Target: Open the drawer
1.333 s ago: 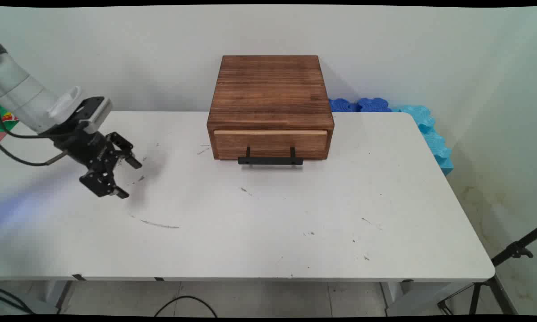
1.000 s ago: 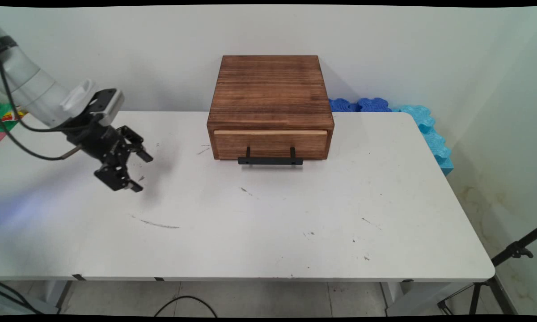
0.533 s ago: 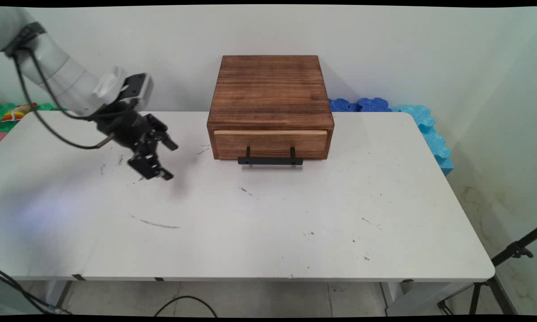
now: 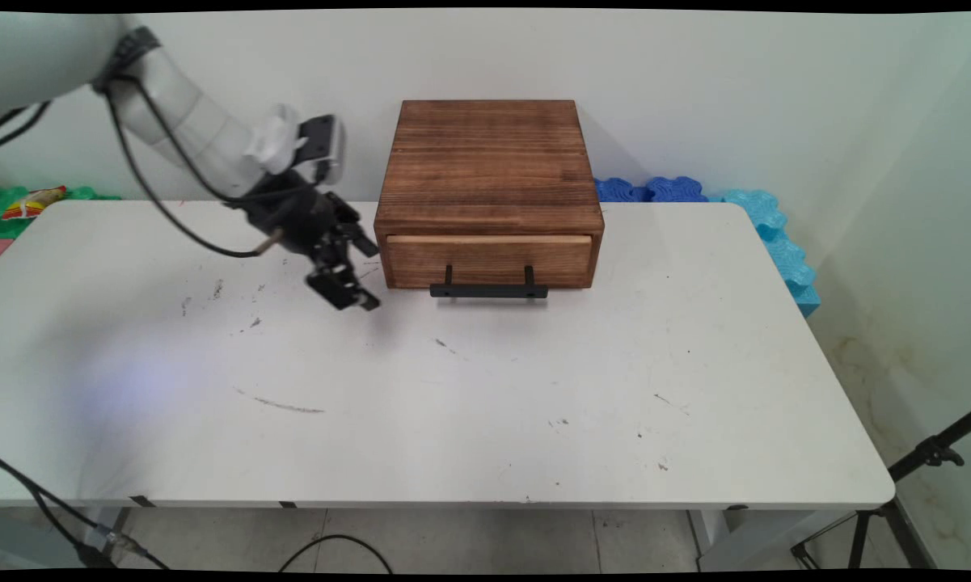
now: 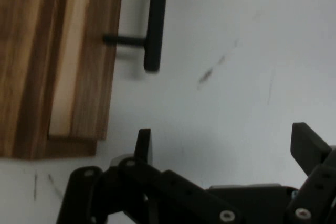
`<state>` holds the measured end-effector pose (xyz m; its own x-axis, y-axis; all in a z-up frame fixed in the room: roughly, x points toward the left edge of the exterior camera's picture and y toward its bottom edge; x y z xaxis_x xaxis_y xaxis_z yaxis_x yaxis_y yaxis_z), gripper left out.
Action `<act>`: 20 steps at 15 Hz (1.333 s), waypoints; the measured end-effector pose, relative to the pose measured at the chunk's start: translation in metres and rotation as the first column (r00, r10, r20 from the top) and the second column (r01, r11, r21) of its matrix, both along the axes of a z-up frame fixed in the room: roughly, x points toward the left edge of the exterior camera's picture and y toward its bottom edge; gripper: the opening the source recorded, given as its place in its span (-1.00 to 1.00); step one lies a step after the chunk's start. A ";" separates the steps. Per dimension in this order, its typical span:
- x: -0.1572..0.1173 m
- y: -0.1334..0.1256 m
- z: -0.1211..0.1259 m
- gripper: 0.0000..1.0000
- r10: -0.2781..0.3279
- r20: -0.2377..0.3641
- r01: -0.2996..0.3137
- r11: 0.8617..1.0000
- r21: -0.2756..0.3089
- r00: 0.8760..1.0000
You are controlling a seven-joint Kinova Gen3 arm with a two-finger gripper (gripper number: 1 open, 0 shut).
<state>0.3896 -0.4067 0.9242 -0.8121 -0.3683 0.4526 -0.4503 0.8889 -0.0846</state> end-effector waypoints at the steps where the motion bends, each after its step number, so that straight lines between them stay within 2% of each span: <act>1: -0.010 -0.004 -0.002 1.00 0.002 -0.003 -0.002 1.000 -0.006 1.000; 7: -0.069 -0.034 -0.024 1.00 0.023 -0.006 -0.024 0.999 -0.039 1.000; 15: -0.114 -0.058 -0.056 1.00 0.041 0.008 -0.040 0.998 -0.051 0.999; 20: -0.131 -0.067 -0.074 1.00 0.021 0.028 -0.020 0.998 -0.052 0.999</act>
